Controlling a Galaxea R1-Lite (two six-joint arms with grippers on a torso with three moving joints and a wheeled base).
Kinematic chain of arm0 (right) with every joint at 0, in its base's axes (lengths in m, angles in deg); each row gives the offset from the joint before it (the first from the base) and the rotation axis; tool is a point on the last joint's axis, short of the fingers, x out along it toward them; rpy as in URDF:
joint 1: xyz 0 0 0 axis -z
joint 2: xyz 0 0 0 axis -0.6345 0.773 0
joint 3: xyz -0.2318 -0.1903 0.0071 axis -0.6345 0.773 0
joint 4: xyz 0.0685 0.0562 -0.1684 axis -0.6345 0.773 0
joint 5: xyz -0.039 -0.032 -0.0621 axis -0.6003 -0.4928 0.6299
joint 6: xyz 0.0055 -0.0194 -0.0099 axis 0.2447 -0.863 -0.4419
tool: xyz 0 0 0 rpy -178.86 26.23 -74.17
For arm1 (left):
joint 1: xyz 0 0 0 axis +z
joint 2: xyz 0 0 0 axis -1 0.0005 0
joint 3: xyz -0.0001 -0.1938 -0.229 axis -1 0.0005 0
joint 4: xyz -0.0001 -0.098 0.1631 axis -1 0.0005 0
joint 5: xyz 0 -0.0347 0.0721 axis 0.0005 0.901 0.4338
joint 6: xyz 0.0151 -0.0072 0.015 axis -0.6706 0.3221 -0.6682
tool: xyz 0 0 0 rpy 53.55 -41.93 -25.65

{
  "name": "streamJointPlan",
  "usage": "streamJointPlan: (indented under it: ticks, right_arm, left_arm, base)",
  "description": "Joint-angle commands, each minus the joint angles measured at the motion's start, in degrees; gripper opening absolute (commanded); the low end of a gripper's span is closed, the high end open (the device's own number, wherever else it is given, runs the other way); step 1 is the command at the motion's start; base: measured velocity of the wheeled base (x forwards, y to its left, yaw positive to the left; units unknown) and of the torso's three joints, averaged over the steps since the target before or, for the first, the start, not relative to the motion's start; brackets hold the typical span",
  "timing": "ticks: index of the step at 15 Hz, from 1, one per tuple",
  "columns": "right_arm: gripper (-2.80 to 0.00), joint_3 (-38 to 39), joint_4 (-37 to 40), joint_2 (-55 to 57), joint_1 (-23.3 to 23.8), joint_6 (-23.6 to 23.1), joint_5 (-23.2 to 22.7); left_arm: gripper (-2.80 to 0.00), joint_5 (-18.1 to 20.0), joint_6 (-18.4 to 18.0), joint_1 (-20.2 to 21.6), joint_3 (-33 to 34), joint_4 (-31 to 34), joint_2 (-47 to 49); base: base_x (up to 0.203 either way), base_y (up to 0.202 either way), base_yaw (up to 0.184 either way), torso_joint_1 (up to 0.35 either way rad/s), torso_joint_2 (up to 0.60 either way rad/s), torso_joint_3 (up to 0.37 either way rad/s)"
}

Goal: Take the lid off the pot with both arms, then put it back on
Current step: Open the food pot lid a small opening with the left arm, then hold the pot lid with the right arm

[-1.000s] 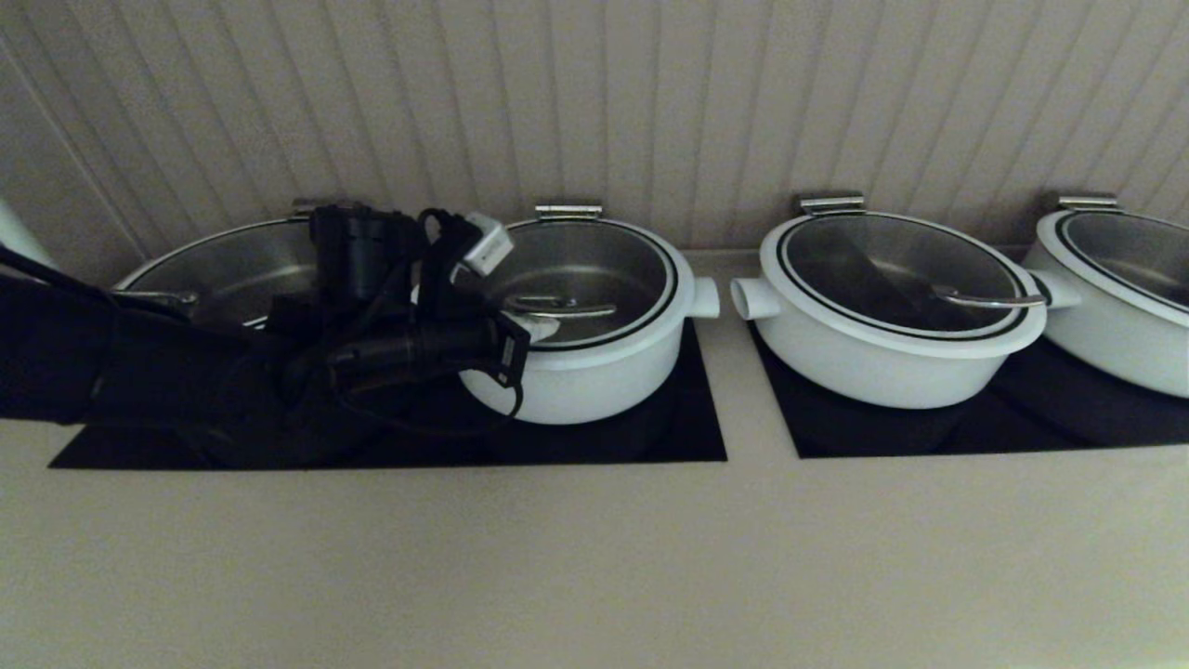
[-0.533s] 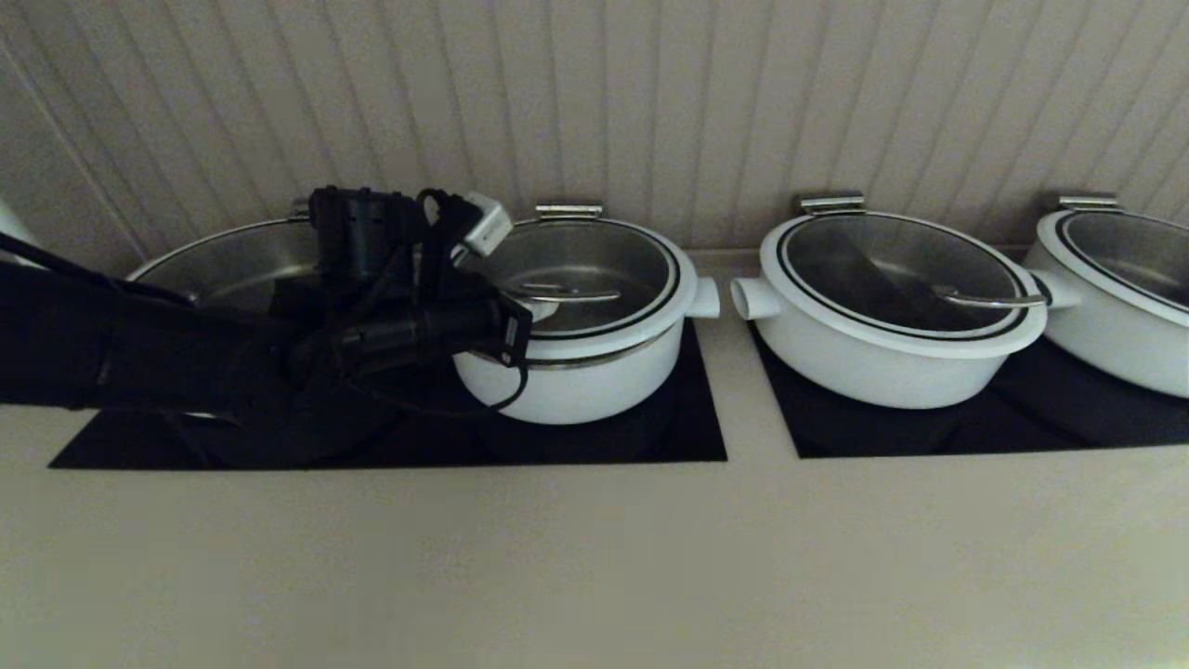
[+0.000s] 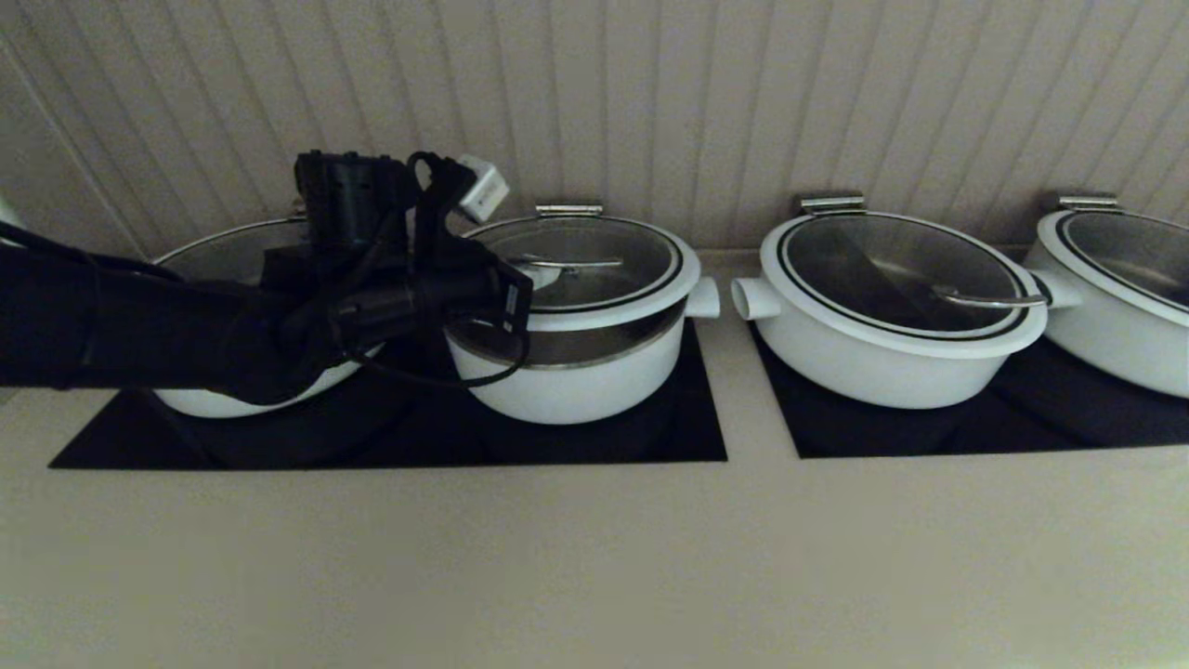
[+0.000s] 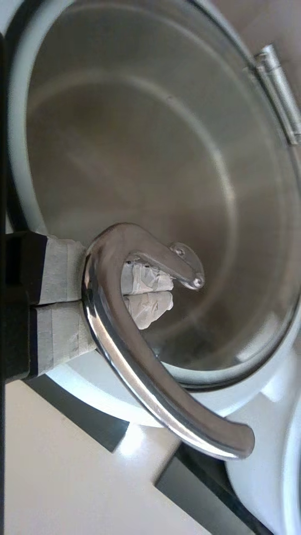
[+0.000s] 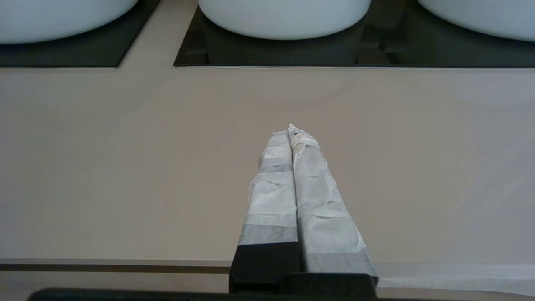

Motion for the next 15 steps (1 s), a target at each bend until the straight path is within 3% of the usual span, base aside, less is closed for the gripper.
streamJointPlan:
  ticks: [1, 5, 8, 11, 15]
  right_arm:
    - [-2.80, 0.00, 0.00, 0.00, -0.01, -0.46, -0.10]
    - [-2.80, -0.13, -0.35, 0.00, -0.01, -3.13, -1.89]
    - [-2.80, -4.67, 0.79, 2.67, -0.01, -2.07, -5.34]
    - [-2.80, -8.33, -0.92, 11.80, -0.48, -1.01, -7.02]
    - [-2.80, -11.20, -9.60, 29.09, -4.00, -2.10, -8.39]
  left_arm:
    - [-2.80, 0.07, -0.08, -0.01, -0.69, -0.25, -0.19]
    - [-2.80, 0.07, -0.08, -0.01, -0.69, -0.31, -0.45]
    - [-2.80, 0.07, -0.08, -0.01, -0.69, -0.34, -0.54]
    - [-2.80, 0.15, -0.08, -0.01, -0.69, -0.34, -0.45]
    - [-2.80, 0.15, 0.29, -0.01, -0.42, -0.34, -0.36]
  base:
    - [0.000, 0.000, 0.000, 0.000, 0.00, 0.000]
    - [0.000, 0.000, 0.000, 0.000, 0.00, 0.000]
    - [0.000, 0.000, 0.000, 0.000, 0.00, 0.000]
    - [0.000, 0.000, 0.000, 0.000, 0.00, 0.000]
    - [0.000, 0.000, 0.000, 0.000, 0.00, 0.000]
